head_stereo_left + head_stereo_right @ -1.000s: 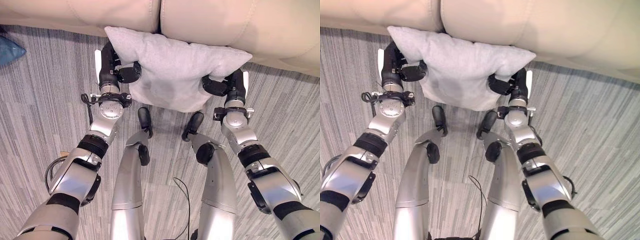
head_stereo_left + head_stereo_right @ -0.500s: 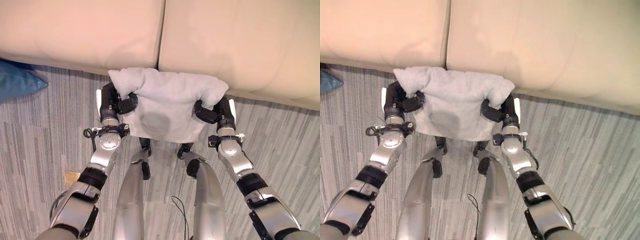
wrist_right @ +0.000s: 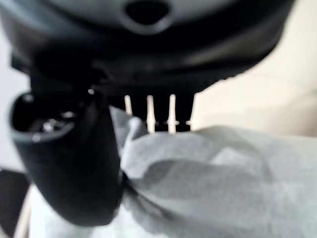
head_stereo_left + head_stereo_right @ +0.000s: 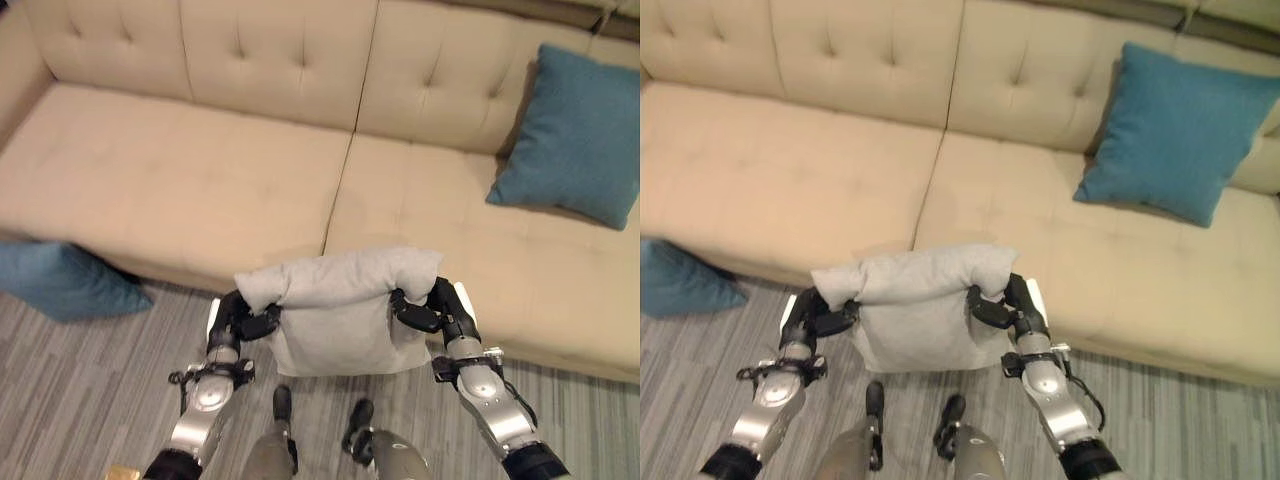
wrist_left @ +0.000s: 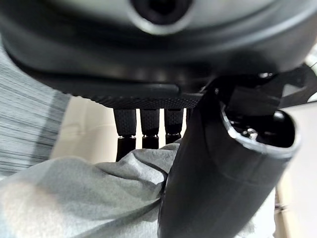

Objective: Pick up all the scattered cushions and arrange them neatly on the sofa.

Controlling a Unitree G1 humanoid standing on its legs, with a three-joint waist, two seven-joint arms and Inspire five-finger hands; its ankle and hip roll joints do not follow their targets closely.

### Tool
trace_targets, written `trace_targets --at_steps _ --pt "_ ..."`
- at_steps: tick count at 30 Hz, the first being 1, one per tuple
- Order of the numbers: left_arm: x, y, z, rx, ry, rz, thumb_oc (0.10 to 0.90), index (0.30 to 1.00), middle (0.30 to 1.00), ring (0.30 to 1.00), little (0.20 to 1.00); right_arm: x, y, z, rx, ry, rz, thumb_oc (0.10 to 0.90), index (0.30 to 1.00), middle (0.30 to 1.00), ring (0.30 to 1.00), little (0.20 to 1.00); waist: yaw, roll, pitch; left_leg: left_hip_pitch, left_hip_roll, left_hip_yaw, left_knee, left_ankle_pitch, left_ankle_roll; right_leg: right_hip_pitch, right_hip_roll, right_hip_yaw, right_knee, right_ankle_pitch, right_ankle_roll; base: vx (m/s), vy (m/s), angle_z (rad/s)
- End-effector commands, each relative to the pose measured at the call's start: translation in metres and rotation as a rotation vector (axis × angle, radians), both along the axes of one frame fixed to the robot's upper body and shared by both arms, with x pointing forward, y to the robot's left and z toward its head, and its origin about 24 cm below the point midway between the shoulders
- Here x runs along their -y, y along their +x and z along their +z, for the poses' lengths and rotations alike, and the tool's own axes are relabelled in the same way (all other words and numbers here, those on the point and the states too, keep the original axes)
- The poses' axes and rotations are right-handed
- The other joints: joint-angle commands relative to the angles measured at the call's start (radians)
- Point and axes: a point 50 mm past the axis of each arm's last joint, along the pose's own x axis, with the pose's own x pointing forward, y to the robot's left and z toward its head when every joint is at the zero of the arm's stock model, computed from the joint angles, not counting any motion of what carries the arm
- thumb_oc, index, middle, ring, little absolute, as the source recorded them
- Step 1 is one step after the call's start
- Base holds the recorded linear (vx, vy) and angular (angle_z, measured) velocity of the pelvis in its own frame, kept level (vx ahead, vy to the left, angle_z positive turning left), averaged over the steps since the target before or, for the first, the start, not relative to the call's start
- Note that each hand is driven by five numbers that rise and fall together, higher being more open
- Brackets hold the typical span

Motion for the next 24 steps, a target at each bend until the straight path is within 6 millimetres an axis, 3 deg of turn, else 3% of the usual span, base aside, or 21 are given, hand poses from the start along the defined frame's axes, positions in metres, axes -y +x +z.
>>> trace_targets --at_steps 1,3,6,11,14,19,21,24 --pt "0.024 0.020 0.037 0.218 -0.015 -0.148 0.400 0.300 0.300 0.300 0.300 -0.033 0.019 0.063 0.323 0.094 0.163 0.400 0.300 0.300 0.300 0.300 0.011 -0.061 -0.080 0.014 -0.020 -0.014 0.076 -0.111 -0.050 0.147 0.001 0.026 -0.221 0.057 0.079 0.15 0.034 0.05" --pt "0.022 0.015 0.031 0.190 -0.003 -0.151 0.400 0.300 0.300 0.300 0.300 -0.035 0.016 0.059 0.304 0.102 0.171 0.400 0.300 0.300 0.300 0.300 0.020 -0.073 -0.101 0.058 -0.023 -0.012 0.018 -0.097 -0.044 0.188 0.008 0.014 -0.240 0.063 0.088 0.16 0.060 0.06" --pt "0.022 0.014 0.030 0.180 0.007 -0.154 0.400 0.300 0.300 0.300 0.300 -0.037 0.017 0.058 0.299 0.113 0.165 0.400 0.300 0.300 0.300 0.300 0.031 -0.085 -0.096 0.036 -0.023 -0.021 0.011 -0.070 -0.052 0.208 0.008 0.005 -0.248 0.064 0.094 0.06 0.084 0.10" --pt "0.013 0.001 0.022 0.142 0.034 -0.142 0.400 0.300 0.300 0.300 0.300 -0.040 0.015 0.053 0.275 0.116 0.165 0.400 0.300 0.300 0.300 0.300 0.060 -0.110 -0.130 0.117 -0.046 -0.006 -0.046 -0.107 -0.014 0.234 -0.010 -0.001 -0.219 0.073 0.124 0.19 0.196 0.17" --pt "0.002 -0.003 0.024 0.139 0.077 -0.142 0.400 0.300 0.300 0.300 0.300 -0.046 0.017 0.054 0.279 0.131 0.176 0.400 0.300 0.300 0.300 0.300 0.080 -0.110 -0.106 0.151 -0.060 0.010 -0.035 -0.134 0.028 0.170 -0.055 0.049 -0.019 0.116 0.171 0.10 0.249 -0.31" --pt "-0.006 -0.005 0.025 0.140 0.114 -0.130 0.400 0.300 0.300 0.300 0.300 -0.048 0.016 0.052 0.272 0.149 0.174 0.400 0.300 0.300 0.300 0.300 0.076 -0.091 -0.088 0.193 -0.062 0.008 -0.045 -0.150 0.056 0.088 -0.070 0.092 0.136 0.138 0.196 0.07 0.123 -0.15" --pt "-0.005 -0.006 0.026 0.147 0.106 -0.124 0.400 0.300 0.300 0.300 0.300 -0.044 0.013 0.049 0.261 0.141 0.163 0.400 0.300 0.300 0.300 0.300 0.067 -0.088 -0.086 0.209 -0.070 -0.010 -0.058 -0.151 0.058 0.064 -0.049 0.122 0.103 0.119 0.178 0.12 0.040 0.04" --pt "-0.002 -0.006 0.025 0.148 0.084 -0.124 0.400 0.300 0.300 0.300 0.300 -0.037 0.010 0.044 0.245 0.143 0.137 0.400 0.300 0.300 0.300 0.300 0.049 -0.091 -0.079 0.216 -0.085 -0.042 -0.069 -0.153 0.055 0.053 -0.010 0.171 -0.039 0.110 0.156 0.12 -0.023 0.29"
